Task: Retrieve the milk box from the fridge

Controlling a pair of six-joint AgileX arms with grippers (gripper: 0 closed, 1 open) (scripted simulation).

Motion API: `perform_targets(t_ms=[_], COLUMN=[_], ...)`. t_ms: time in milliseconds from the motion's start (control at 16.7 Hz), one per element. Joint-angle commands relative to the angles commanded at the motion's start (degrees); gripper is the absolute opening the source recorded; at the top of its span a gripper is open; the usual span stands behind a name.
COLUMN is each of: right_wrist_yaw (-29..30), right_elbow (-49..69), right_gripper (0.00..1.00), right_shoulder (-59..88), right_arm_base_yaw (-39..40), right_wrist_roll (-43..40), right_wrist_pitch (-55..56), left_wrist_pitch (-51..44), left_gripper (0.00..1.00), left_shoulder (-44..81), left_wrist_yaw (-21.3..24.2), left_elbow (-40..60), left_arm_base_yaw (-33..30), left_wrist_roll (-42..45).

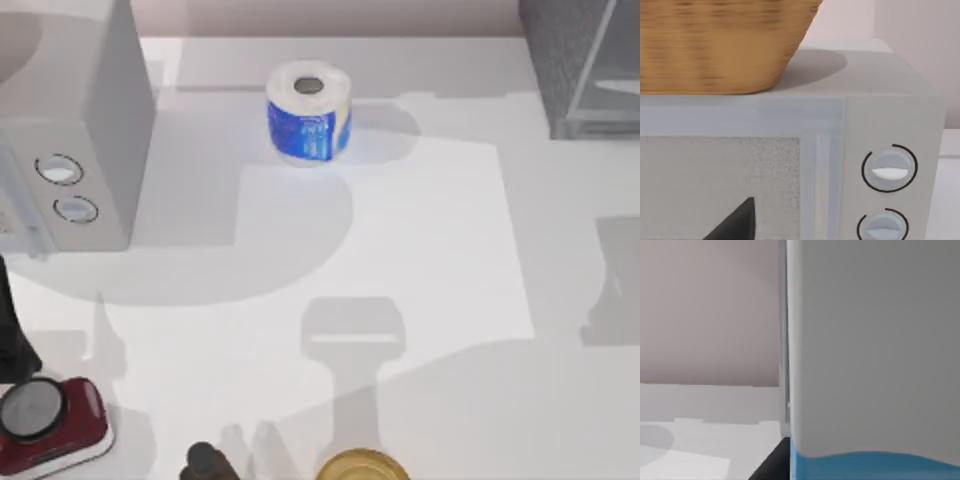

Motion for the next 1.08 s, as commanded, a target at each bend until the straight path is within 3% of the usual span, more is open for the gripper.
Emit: perform_targets(t_ms=[420, 780, 1080], right_wrist_yaw=[2.7, 2.3, -1.8], right_elbow=[-10.3, -10.0, -7.0], right_gripper=[0.00, 0.00, 0.00], right_shoulder=[-16.4, -15.4, -2.9], right_arm_base_yaw=[1.5, 2.0, 10.5], right_wrist_roll=[0.7, 0.7, -0.1], right_wrist_pitch=[-5.0, -4.3, 4.6], left_wrist_pitch=[0.0, 0.0, 0.0], left_gripper=[1.00, 1.00, 1.00], left_shoulder=[0.0, 0.0, 0.0], left_wrist_yaw=[0.0, 0.0, 0.0], left_elbow=[0.0, 0.0, 0.0], left_arm_base_yaw=[0.0, 0.0, 0.0], left_wrist_roll=[0.0, 0.0, 0.0])
